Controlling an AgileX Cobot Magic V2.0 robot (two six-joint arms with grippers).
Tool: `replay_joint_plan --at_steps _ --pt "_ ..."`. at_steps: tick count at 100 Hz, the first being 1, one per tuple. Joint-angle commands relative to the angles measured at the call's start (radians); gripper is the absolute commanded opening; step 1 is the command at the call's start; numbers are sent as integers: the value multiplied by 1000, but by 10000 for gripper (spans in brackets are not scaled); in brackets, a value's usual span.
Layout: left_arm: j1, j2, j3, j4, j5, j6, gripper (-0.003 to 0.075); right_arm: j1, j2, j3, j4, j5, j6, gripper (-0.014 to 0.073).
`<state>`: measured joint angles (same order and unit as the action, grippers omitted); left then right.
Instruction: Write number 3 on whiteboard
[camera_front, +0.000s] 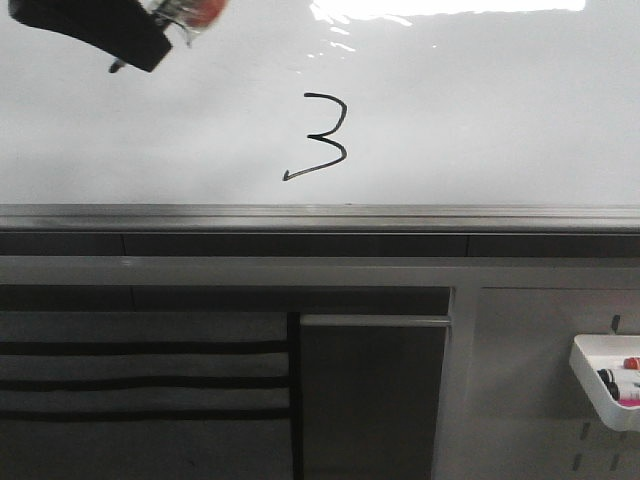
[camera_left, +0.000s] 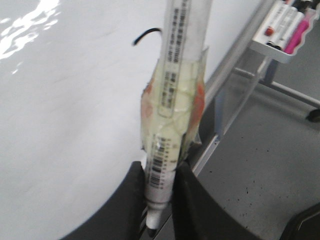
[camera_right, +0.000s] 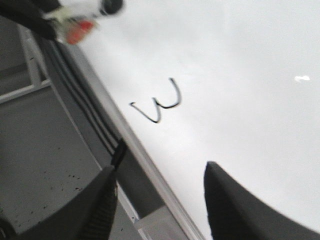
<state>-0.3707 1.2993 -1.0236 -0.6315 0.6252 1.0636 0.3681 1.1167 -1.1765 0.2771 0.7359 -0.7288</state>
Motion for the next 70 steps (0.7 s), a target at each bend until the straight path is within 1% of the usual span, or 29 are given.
replay_joint_plan --at_steps 1,12,20,27,38,46,70 --pt "66 -23 -32 -39 -58 -90 -18 -64 -50 -27 8 -38 28 351" --pt "138 -23 -23 -39 -93 -174 -18 -107 -66 -27 8 -21 33 351" --pt "180 -18 2 -41 -146 -228 -18 -111 -66 -27 8 -8 34 351" --pt "202 -6 29 -65 -190 -238 -18 -111 -62 -27 8 -3 34 351" --pt "206 17 53 -86 -237 -238 -18 -111 -62 -27 9 -3 34 351" --pt "206 44 53 -93 -248 -238 -18 -111 -62 -27 11 -3 34 351" --pt "206 115 53 -225 -319 -242 -18 -111 -62 -27 16 -3 34 351"
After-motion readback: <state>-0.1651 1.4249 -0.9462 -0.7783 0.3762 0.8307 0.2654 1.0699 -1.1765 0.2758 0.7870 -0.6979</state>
